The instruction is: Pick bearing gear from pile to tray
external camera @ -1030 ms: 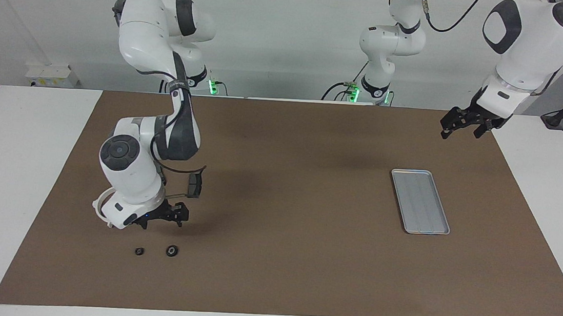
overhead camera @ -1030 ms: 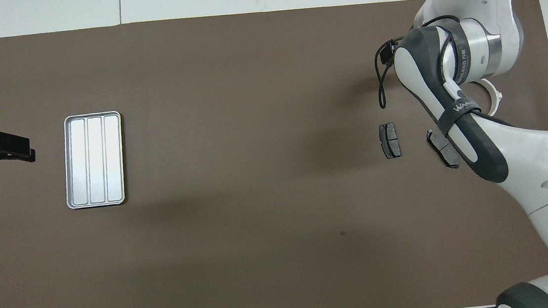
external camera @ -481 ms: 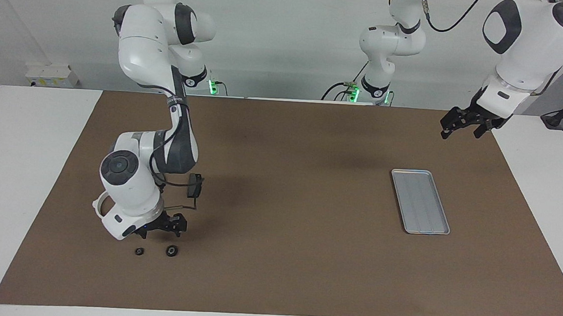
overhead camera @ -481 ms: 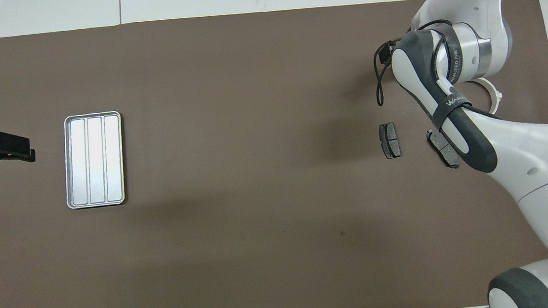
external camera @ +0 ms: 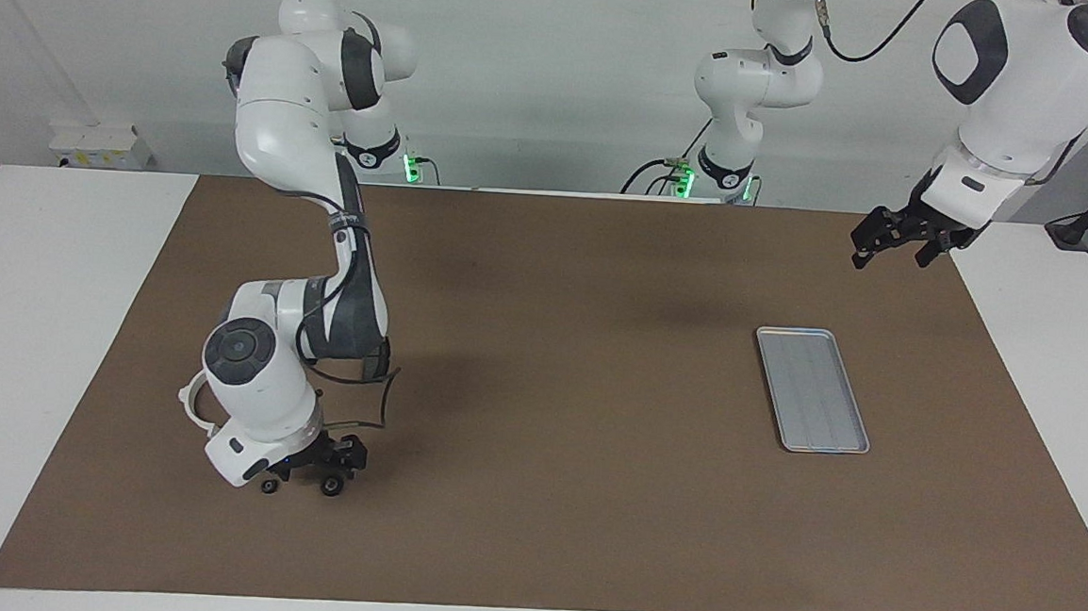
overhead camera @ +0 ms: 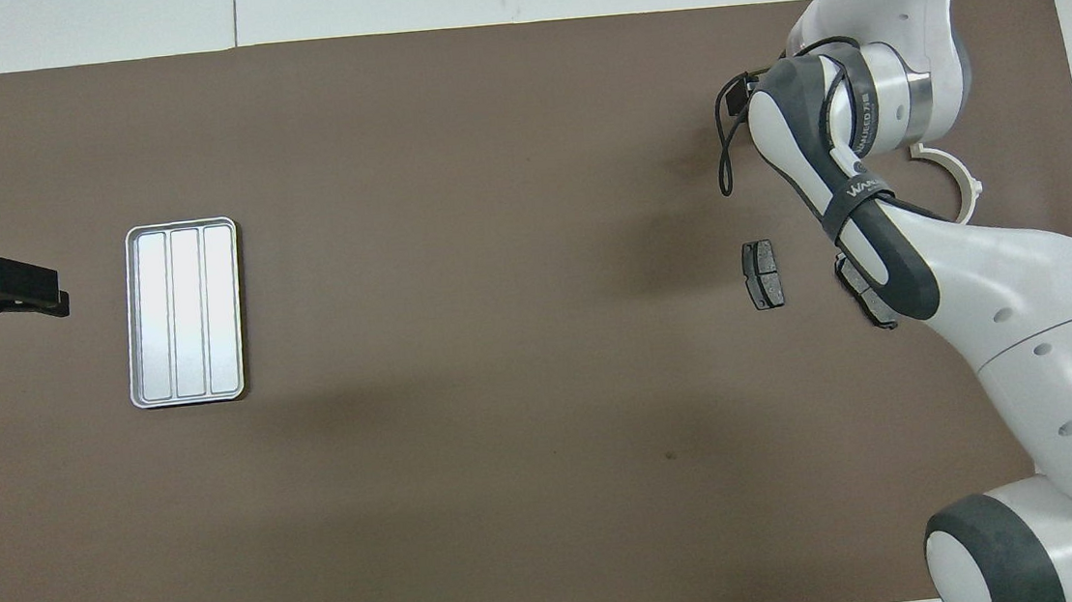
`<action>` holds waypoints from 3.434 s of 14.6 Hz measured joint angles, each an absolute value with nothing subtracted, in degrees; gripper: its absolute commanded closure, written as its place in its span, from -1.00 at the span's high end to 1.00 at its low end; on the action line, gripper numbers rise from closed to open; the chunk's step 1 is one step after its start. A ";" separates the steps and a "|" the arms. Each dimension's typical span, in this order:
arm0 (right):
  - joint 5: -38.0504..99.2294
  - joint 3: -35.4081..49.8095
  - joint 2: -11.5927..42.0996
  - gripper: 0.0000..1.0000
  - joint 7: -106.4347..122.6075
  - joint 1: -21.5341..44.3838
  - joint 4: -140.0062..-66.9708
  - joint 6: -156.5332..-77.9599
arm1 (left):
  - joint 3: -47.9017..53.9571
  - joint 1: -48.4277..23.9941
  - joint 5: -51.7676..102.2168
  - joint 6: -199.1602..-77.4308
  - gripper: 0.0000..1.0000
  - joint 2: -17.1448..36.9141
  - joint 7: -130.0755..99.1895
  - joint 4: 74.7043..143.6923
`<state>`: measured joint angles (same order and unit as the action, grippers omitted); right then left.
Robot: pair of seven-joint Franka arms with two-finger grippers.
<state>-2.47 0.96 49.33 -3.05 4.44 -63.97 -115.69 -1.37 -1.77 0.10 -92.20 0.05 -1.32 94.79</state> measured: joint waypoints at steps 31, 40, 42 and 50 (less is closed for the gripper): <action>-3.41 1.08 52.08 -1.00 -6.69 5.38 -61.21 -118.02 | -1.37 -1.77 0.10 -92.20 1.00 0.05 -1.32 94.79; -2.32 1.20 47.36 -1.00 -12.59 9.51 -58.96 -104.85 | -1.37 -1.77 0.10 -92.20 1.00 0.05 -1.32 94.79; -2.00 1.22 46.25 -1.00 -19.03 12.52 -58.45 -103.52 | -1.37 -1.77 0.10 -92.20 1.00 0.05 -1.32 94.79; -1.83 1.18 46.56 -1.00 -48.02 26.14 -58.17 -108.25 | -1.37 -1.77 0.10 -92.20 1.00 0.05 -1.32 94.79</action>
<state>-1.83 1.18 46.56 -48.02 26.14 -58.17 -108.25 -1.37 -1.77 0.10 -92.20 0.05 -1.32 94.79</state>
